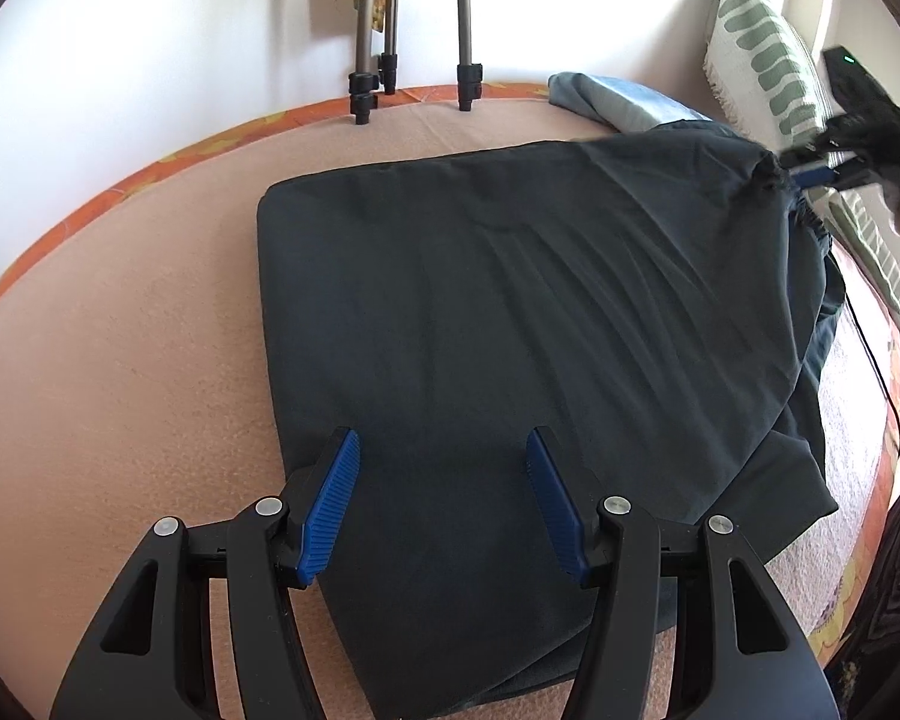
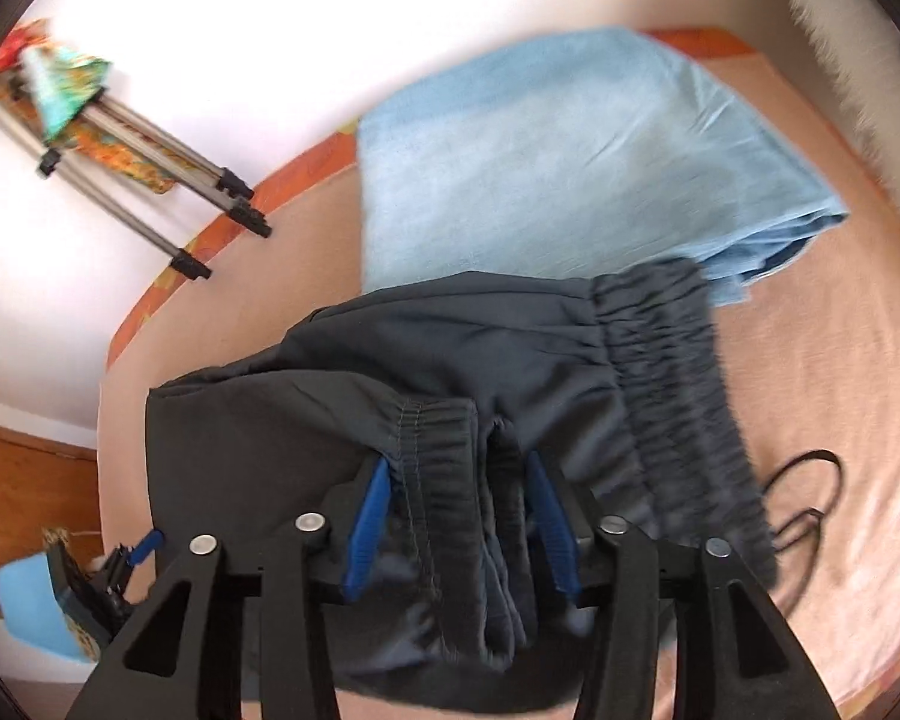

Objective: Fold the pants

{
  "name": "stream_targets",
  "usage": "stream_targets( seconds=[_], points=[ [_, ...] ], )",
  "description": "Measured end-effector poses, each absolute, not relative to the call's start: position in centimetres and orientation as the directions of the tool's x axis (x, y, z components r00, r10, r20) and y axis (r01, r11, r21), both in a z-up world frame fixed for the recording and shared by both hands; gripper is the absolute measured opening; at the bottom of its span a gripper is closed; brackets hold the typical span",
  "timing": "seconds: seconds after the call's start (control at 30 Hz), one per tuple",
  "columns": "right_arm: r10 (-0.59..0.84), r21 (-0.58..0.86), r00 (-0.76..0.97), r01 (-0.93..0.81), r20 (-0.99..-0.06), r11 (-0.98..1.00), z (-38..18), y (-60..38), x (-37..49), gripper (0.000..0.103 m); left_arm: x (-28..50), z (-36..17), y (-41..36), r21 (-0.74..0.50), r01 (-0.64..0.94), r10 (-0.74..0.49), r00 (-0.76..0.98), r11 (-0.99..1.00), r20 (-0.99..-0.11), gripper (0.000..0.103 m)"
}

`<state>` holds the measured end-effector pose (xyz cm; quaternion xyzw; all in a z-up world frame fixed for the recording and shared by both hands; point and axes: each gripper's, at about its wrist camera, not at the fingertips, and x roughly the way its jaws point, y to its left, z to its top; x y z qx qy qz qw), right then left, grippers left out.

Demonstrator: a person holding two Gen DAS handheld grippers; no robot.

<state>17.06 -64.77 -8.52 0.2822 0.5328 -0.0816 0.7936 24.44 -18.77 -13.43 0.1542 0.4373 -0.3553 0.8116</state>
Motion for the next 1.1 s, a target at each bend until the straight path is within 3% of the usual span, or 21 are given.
stream_targets(
  seconds=[0.2,0.37,0.47,0.57,0.73,0.9,0.97,1.1],
  points=[
    [0.121,0.319,0.424,0.435,-0.898,0.842,-8.4,-64.0,13.5,0.051,24.3,-13.4,-18.7,-0.063,0.704,-0.442,0.371,0.707,-0.817,0.057],
    [0.170,0.388,0.530,0.332,-0.831,0.860,-7.0,-62.4,13.0,0.051,24.0,-12.9,-17.5,-0.073,0.678,-0.442,0.390,0.732,-0.808,0.057],
    [0.149,0.324,0.517,0.268,-0.843,0.907,-7.0,-60.4,14.9,0.050,24.1,-12.5,-15.7,-0.097,0.636,-0.439,0.408,0.766,-0.801,0.057],
    [0.031,0.199,0.487,0.298,-0.873,0.934,-7.6,-59.9,16.2,0.047,24.1,-12.0,-13.7,-0.118,0.597,-0.436,0.424,0.794,-0.794,0.057],
    [-0.010,0.170,0.486,0.325,-0.874,0.930,-7.9,-60.8,15.2,0.047,24.3,-11.9,-10.9,-0.147,0.544,-0.425,0.430,0.826,-0.796,0.057],
    [0.052,0.281,0.535,0.358,-0.843,0.891,-7.5,-62.9,13.6,0.048,23.9,-12.1,-10.5,-0.171,0.535,-0.436,0.421,0.827,-0.795,0.057],
    [0.075,0.328,0.554,0.374,-0.829,0.868,-7.3,-64.1,13.2,0.055,23.7,-12.3,-11.0,-0.174,0.545,-0.442,0.411,0.820,-0.797,0.057],
    [0.137,0.394,0.564,0.365,-0.815,0.844,-7.9,-65.7,13.3,0.057,23.3,-12.7,-12.1,-0.160,0.566,-0.439,0.401,0.809,-0.804,0.057]
  ],
)
